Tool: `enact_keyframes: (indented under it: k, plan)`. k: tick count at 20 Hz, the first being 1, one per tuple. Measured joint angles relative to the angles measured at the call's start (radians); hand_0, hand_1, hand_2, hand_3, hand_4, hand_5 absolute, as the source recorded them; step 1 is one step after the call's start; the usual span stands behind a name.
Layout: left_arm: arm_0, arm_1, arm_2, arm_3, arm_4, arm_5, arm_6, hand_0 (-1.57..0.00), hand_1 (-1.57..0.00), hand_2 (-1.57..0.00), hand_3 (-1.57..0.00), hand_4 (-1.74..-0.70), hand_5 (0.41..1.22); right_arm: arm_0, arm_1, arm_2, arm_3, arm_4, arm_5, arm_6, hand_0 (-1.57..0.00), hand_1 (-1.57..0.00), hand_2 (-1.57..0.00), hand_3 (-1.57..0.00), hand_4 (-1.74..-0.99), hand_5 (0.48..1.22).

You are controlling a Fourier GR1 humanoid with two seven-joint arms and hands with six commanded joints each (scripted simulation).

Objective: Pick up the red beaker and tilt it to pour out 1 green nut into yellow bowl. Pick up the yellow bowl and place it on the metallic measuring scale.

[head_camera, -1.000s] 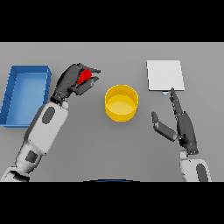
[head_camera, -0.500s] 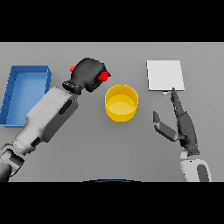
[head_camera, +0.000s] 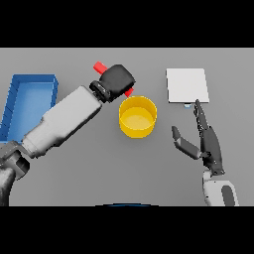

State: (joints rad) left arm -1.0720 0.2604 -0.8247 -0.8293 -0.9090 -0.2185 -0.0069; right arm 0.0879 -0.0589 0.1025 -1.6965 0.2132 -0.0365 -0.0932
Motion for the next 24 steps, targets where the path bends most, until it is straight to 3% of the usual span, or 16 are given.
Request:
enact_keyframes:
  k: [1,6,10,12,24]
  plan:
    - [-0.029,-0.005,-0.018,0.021,-0.011,-0.019,-0.001,-1.57,-1.57,-1.57,-1.57,-1.71,1.218,0.001,0.003,0.001,-0.002,-0.002,0.0,-0.018,0.0,0.0,0.0,0.0,-1.198,0.65]
    - [-0.107,-0.026,-0.15,0.066,-0.088,-0.082,-0.009,-1.57,-1.57,-1.57,-1.57,-1.73,1.22,-0.026,0.002,-0.002,0.017,0.016,-0.016,-0.003,0.0,0.0,0.0,0.0,-1.188,0.647]
    - [-0.155,-0.021,-0.241,0.105,-0.145,-0.055,-0.051,-1.57,-1.57,-1.57,-1.57,-1.74,1.221,-0.011,-0.002,-0.005,0.005,0.015,-0.02,-0.019,0.0,0.0,0.0,0.0,-1.179,0.627]
    - [-0.187,-0.033,-0.3,0.12,-0.181,-0.041,-0.081,-1.57,-1.57,-1.57,-1.57,-1.73,1.221,-0.009,0.002,0.004,-0.005,0.028,-0.023,-0.001,0.0,0.0,0.0,0.0,-1.167,0.626]
    - [-0.316,-0.098,-0.521,0.189,-0.282,-0.023,-0.104,-1.57,-1.57,-1.57,-1.57,-1.72,1.221,0.0,0.0,0.006,0.002,0.05,-0.039,-0.017,0.0,0.0,0.0,0.0,-1.154,0.635]
